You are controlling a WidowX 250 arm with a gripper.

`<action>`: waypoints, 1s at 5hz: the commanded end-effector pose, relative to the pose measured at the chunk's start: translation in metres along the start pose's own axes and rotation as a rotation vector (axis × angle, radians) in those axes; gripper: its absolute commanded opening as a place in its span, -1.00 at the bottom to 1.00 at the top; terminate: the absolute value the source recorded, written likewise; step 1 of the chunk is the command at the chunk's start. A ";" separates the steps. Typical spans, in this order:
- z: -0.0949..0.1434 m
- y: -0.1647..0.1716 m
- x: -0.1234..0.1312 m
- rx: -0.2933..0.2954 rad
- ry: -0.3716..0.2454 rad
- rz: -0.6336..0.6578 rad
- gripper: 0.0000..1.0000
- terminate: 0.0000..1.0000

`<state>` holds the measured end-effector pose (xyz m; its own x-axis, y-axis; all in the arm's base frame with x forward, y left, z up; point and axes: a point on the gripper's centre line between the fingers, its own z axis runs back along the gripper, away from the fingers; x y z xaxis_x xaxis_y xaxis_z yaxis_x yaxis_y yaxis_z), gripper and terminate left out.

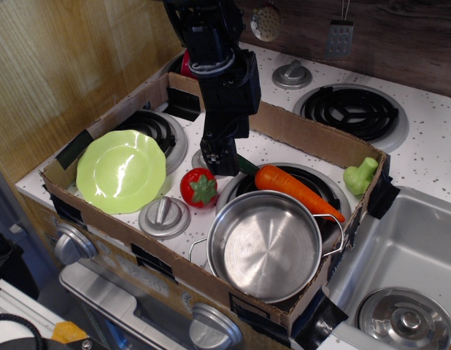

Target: Put carrot on plate

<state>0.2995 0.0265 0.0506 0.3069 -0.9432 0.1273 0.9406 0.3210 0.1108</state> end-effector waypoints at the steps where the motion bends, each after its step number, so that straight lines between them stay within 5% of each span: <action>1: 0.009 0.013 0.019 0.112 0.056 -0.258 1.00 -1.00; 5: -0.031 0.014 0.012 -0.022 0.034 -0.165 1.00 -1.00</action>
<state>0.3139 0.0116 0.0166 0.1628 -0.9834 0.0799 0.9826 0.1689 0.0766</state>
